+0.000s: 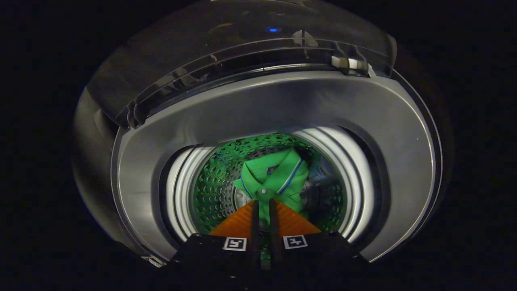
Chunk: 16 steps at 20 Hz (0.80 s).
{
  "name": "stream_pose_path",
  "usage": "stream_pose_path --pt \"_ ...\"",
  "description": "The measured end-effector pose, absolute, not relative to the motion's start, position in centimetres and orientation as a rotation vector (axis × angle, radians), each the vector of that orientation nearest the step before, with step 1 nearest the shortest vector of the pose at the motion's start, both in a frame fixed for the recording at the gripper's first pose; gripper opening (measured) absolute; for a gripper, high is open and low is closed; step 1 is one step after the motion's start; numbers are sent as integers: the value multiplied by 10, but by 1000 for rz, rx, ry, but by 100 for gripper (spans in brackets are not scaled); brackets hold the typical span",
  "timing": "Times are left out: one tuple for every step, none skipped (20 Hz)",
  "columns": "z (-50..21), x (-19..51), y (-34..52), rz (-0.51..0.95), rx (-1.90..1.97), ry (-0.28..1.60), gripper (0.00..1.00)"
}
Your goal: Put the clothes into the washing machine and then close the washing machine lid.
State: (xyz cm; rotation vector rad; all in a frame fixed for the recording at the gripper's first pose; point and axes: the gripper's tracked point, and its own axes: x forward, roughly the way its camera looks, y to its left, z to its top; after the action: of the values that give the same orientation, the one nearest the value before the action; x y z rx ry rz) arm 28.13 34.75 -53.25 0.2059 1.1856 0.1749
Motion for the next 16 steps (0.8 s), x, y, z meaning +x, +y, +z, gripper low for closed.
stream_pose_path --pt "-529 278 346 180 205 1201 36" --pt "-534 277 350 185 210 1206 52" --pt "-532 274 349 187 208 1207 50" --pt "-531 272 351 195 216 1204 60" --pt "-528 273 351 193 227 1188 70" --pt "-527 272 351 193 225 1187 79" --pt "-524 269 349 191 218 1184 89" --pt "-521 271 348 195 210 1171 98" --pt "-521 269 346 193 191 1167 99" --pt "-516 269 343 194 179 1157 99" --pt "-512 267 345 200 169 1150 99" --pt "-506 266 343 198 158 1139 99" --pt "-497 264 341 205 152 1124 99" --pt "-491 263 338 200 152 1112 99" --pt "-482 261 337 199 158 1100 99" --pt "-471 262 334 198 163 1083 99"
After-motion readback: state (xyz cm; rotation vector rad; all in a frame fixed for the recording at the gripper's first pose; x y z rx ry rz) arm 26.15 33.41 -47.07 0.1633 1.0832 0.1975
